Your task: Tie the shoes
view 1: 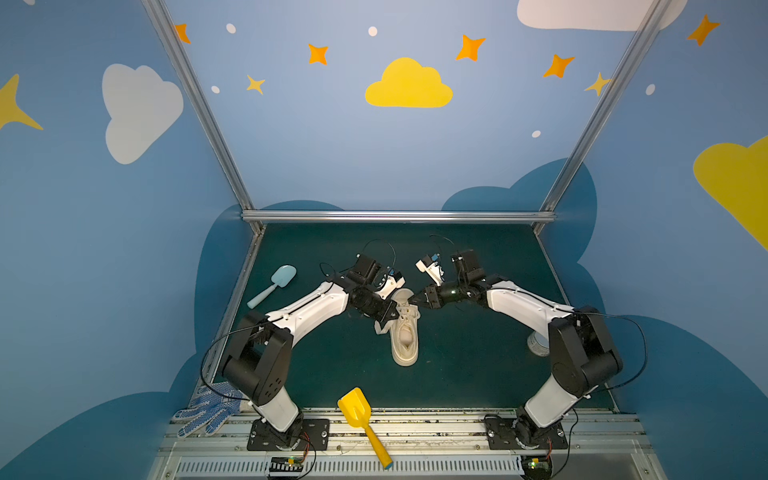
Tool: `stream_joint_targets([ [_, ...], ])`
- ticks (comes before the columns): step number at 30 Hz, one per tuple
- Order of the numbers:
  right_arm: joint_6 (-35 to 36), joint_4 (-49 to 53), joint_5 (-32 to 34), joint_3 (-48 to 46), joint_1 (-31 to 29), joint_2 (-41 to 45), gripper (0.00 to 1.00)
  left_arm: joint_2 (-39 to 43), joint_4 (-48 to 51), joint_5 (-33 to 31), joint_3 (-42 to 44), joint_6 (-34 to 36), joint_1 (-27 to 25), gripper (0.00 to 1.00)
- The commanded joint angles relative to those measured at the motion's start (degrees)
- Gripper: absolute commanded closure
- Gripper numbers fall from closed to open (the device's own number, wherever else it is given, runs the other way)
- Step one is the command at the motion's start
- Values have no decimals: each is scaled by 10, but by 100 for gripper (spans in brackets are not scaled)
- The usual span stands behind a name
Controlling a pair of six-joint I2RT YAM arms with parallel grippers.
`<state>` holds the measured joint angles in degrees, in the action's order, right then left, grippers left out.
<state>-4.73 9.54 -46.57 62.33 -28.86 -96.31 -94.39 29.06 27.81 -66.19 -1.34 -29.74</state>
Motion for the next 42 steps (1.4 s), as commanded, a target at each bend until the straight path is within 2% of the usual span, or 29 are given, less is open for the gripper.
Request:
stream_joint_targets([
  [1,28,-21,-4,5,-9,-21,65,28,8,32,11,13,13,97],
  [6,30,-47,-24,4,-19,-39,65,42,-30,75,31,9,25,97],
  [11,31,-62,-31,3,-25,-52,65,46,-31,88,41,9,38,97],
  [22,47,-54,-49,36,-44,-93,69,50,-42,94,45,1,42,97],
  [34,49,-55,-67,66,-52,-125,69,52,-37,97,48,0,46,97],
  [37,46,-57,-63,67,-52,-124,79,53,-38,97,48,-2,46,97],
  [41,45,-45,-44,69,-51,-116,100,50,-39,96,48,-5,46,97],
  [42,44,-47,-35,64,-50,-110,100,48,-40,95,49,-6,47,97],
])
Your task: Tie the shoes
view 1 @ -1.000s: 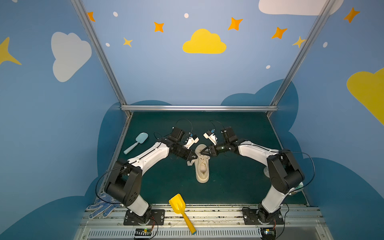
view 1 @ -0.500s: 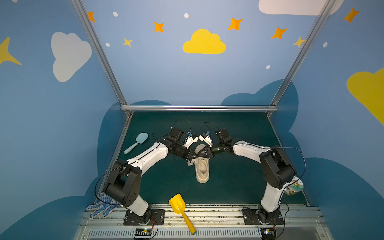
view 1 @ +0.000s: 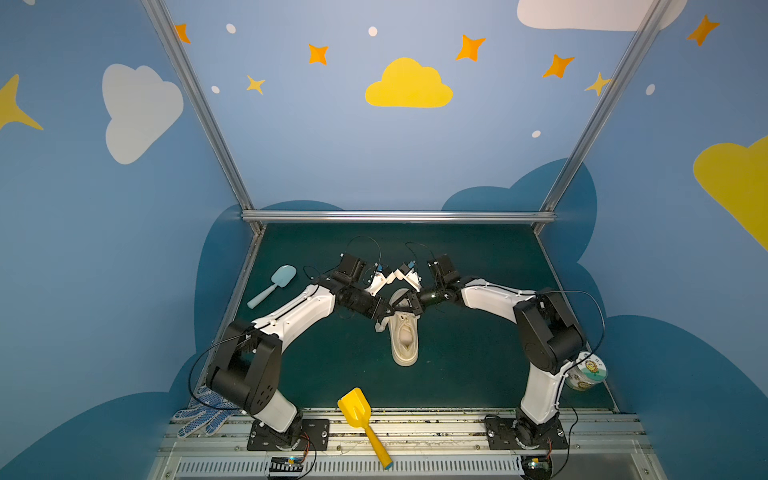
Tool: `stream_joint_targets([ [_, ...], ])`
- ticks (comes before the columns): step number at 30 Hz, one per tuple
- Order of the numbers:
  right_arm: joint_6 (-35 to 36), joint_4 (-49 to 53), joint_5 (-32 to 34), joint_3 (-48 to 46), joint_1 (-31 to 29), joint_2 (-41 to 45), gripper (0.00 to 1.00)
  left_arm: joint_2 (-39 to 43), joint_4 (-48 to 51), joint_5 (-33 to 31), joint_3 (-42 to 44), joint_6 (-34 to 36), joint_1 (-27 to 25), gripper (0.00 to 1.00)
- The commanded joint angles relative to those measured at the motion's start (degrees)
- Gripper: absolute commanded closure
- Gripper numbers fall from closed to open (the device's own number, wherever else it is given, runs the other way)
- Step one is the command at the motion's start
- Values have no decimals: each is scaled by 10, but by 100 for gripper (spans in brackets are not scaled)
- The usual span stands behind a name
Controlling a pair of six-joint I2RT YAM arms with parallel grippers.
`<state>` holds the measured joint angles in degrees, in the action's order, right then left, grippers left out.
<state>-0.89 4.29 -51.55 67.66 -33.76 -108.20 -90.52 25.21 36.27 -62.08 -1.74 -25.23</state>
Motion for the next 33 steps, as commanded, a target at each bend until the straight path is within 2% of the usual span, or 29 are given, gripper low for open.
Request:
stream_joint_targets([
  [1,5,2,19,5,0,14,100,8,-3,12,9,-5,1,97],
  [8,-44,-50,67,-58,26,65,100,-13,-19,17,8,-17,-2,96],
  [11,-67,-71,85,-80,34,82,100,-30,-24,19,3,-19,-7,90],
  [16,-100,-72,121,-92,47,90,100,-53,-30,20,-9,-26,-19,84],
  [24,-123,-44,158,-104,55,95,100,-79,-35,17,-10,-28,-33,83],
  [31,-121,-21,144,-100,62,84,100,-71,-11,-2,-21,-5,-27,65],
  [33,-118,-10,139,-92,63,78,100,-63,-3,-5,-26,10,-18,63],
])
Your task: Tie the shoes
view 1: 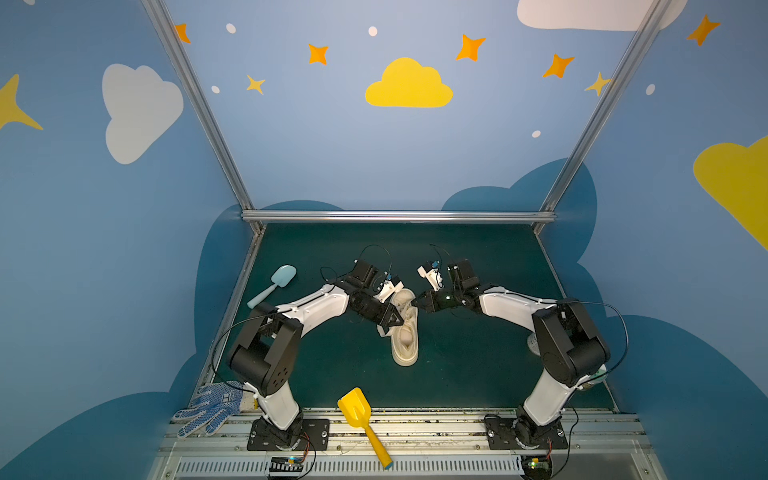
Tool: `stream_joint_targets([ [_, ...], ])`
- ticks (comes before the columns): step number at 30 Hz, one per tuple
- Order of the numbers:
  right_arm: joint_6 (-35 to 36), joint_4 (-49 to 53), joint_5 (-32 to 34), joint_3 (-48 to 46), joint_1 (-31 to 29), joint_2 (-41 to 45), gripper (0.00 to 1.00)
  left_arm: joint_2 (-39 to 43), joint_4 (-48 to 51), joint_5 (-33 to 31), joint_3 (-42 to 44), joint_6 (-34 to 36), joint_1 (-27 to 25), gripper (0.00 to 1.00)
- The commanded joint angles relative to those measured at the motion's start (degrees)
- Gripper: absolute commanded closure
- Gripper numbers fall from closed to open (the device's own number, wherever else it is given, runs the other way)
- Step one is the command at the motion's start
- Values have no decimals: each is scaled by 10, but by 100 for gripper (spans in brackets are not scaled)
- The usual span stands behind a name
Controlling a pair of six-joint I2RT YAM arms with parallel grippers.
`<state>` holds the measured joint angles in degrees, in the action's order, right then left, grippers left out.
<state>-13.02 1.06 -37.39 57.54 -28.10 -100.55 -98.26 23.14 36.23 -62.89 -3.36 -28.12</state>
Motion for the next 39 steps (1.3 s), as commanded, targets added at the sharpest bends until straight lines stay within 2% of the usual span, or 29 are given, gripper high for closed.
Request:
stream_joint_targets([
  [1,3,26,-4,12,7,-1,100,18,21,-7,-19,35,16,62],
  [6,4,33,-19,21,9,-11,100,33,20,-30,-15,94,29,60],
  [15,-1,56,-41,42,9,-26,100,-2,27,-76,-45,235,31,62],
  [20,-3,72,-55,56,9,-38,100,-38,48,-96,-82,289,32,65],
  [26,-10,82,-58,66,9,-48,100,-87,76,-74,-117,353,40,70],
  [31,-8,87,-63,69,10,-53,100,-104,86,-44,-127,407,46,68],
  [39,-14,90,-68,74,10,-55,100,-137,136,-34,-172,429,46,69],
])
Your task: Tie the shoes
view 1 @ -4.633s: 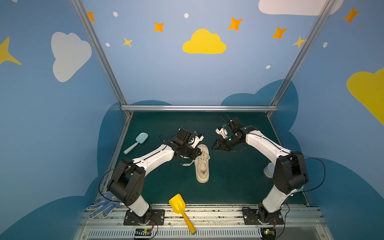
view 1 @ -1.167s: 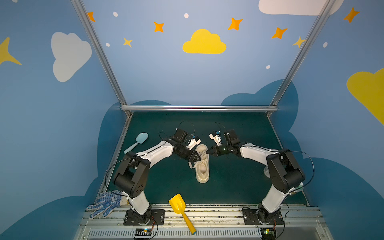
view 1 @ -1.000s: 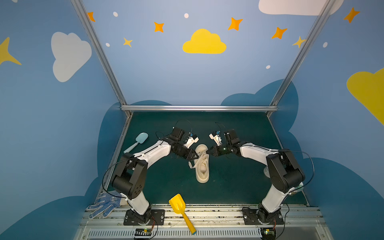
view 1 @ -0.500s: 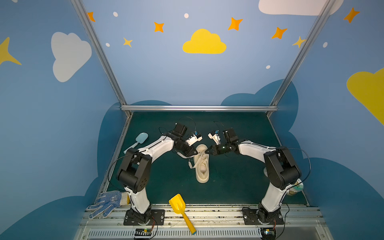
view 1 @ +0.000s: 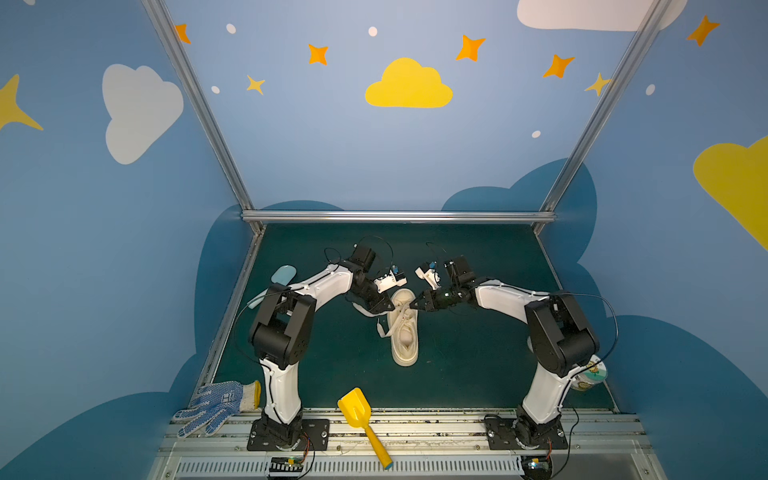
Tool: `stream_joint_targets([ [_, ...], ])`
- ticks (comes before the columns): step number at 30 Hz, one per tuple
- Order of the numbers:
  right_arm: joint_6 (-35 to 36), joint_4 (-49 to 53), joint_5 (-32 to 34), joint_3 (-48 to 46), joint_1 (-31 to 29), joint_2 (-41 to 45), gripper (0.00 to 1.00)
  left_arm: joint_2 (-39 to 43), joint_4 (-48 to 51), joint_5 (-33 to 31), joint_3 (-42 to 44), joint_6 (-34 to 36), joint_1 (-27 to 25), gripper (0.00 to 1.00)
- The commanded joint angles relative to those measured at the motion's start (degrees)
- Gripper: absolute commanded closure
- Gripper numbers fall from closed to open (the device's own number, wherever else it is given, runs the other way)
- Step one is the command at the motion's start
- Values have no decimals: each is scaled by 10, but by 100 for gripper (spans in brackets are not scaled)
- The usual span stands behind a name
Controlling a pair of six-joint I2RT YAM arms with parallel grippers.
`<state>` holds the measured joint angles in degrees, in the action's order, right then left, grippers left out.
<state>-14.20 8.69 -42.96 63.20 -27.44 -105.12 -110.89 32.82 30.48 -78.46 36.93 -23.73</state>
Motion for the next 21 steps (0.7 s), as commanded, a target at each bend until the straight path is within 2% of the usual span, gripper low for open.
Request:
stream_joint_targets([
  [1,-2,13,-12,19,3,-10,100,-13,43,24,-20,30,0,69],
  [14,1,24,-19,28,4,-14,100,-19,54,-16,-14,70,-12,68],
  [21,0,27,-21,33,4,-16,100,-27,58,-23,-22,78,-17,78],
])
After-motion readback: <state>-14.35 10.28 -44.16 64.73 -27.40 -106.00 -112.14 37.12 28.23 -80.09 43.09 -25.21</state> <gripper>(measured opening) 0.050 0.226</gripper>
